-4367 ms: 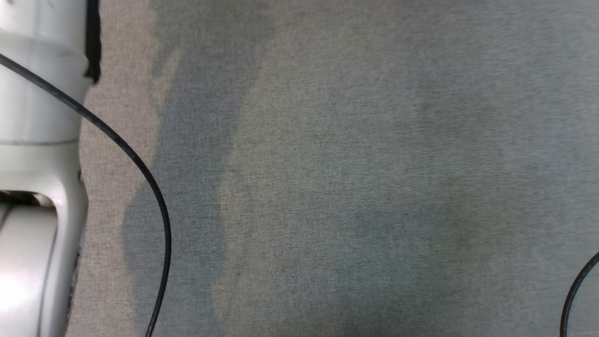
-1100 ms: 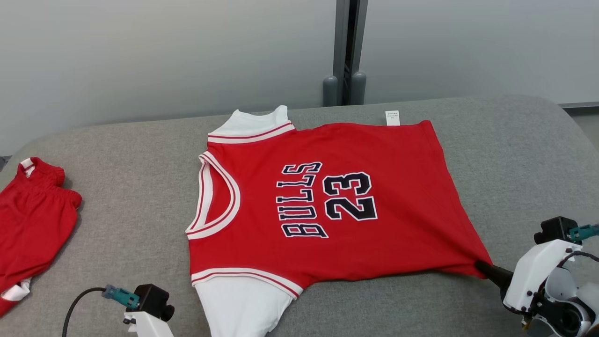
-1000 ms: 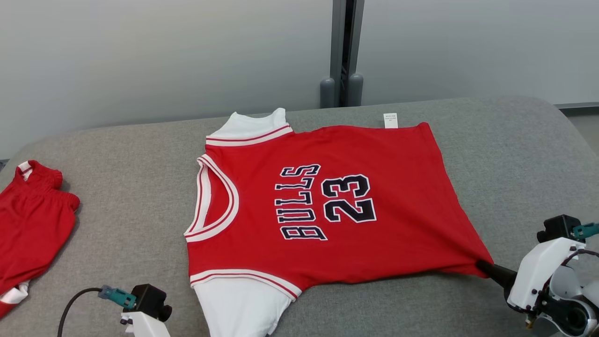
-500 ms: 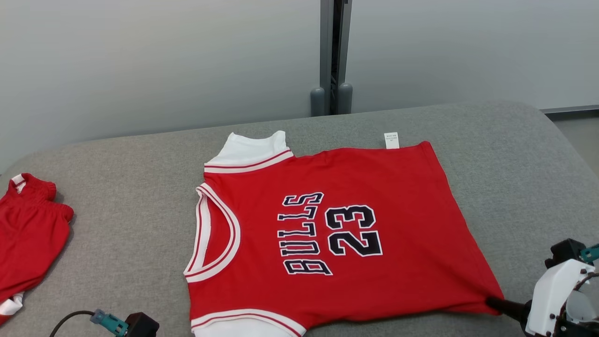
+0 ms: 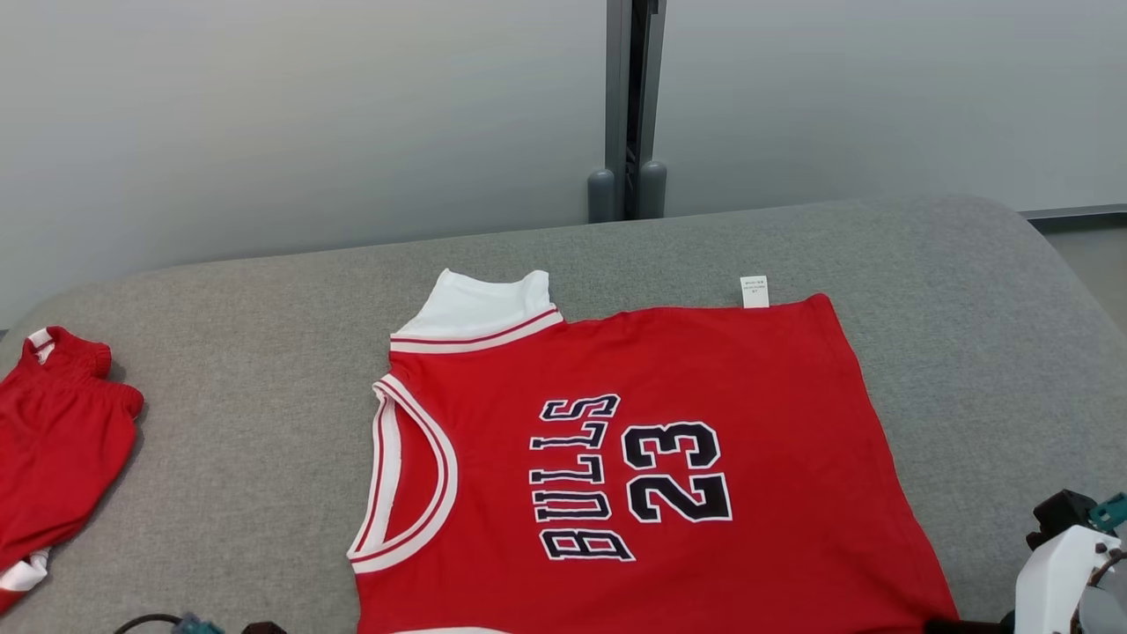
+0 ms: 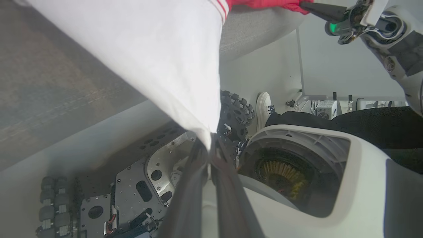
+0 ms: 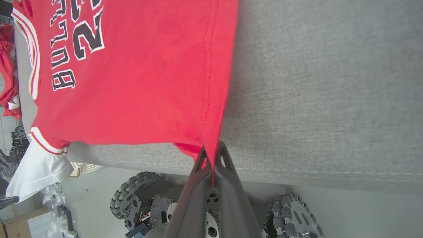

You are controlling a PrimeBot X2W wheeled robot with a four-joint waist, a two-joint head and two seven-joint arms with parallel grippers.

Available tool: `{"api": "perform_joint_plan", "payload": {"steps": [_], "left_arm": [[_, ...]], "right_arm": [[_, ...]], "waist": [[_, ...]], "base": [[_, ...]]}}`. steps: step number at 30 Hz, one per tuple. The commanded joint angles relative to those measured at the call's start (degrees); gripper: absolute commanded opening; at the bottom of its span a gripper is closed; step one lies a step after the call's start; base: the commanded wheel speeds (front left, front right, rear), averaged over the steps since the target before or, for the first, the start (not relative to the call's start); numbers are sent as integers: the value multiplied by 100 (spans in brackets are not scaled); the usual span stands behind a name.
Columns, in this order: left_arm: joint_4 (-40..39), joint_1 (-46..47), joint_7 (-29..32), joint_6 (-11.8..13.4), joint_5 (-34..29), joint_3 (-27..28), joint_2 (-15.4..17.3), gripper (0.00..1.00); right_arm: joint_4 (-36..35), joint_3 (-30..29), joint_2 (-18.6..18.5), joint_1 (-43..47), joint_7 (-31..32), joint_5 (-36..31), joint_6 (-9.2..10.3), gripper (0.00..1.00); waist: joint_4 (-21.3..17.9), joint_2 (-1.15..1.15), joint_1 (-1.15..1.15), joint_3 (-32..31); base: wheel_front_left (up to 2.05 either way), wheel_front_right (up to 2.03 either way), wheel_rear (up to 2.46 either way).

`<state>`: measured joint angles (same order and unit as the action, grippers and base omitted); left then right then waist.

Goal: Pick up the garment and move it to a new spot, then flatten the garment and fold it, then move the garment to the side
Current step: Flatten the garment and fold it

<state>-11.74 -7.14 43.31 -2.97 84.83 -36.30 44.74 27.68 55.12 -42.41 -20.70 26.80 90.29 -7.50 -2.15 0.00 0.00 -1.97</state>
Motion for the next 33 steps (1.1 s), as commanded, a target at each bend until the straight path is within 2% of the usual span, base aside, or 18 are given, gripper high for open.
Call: {"api": "perform_joint_plan", "payload": {"steps": [1, 11, 23, 26, 29, 33], "left_arm": [[-27, -31, -75, 6, 40, 70, -10, 0], [-265, 227, -356, -15, 630, 514, -375, 0], [-33, 703, -689, -64, 1106, 1037, -841, 0], [232, 878, -975, 8, 761, 1095, -916, 0], [602, 1108, -1302, -61, 552, 1123, -1224, 0], [870, 1263, -1540, -135, 327, 1098, -1409, 0]], "right_arm": [[-39, -24, -56, 31, 0, 50, 2, 0], [-282, -331, 14, -118, -160, 378, 2, 0], [-38, -651, 316, -527, -347, 711, 2, 0], [89, -692, 366, -616, -464, 668, 2, 0], [317, -725, 532, -738, -659, 580, 2, 0], [421, -765, 610, -812, -874, 470, 2, 0]], "waist": [[2, 0, 0, 9], [-11, 0, 0, 166], [-27, 0, 0, 440], [-23, 0, 0, 507], [-14, 0, 0, 597], [-3, 0, 0, 648]], "base": [[0, 0, 0], [0, 0, 0], [0, 0, 0], [0, 0, 0], [0, 0, 0], [0, 0, 0]]}}
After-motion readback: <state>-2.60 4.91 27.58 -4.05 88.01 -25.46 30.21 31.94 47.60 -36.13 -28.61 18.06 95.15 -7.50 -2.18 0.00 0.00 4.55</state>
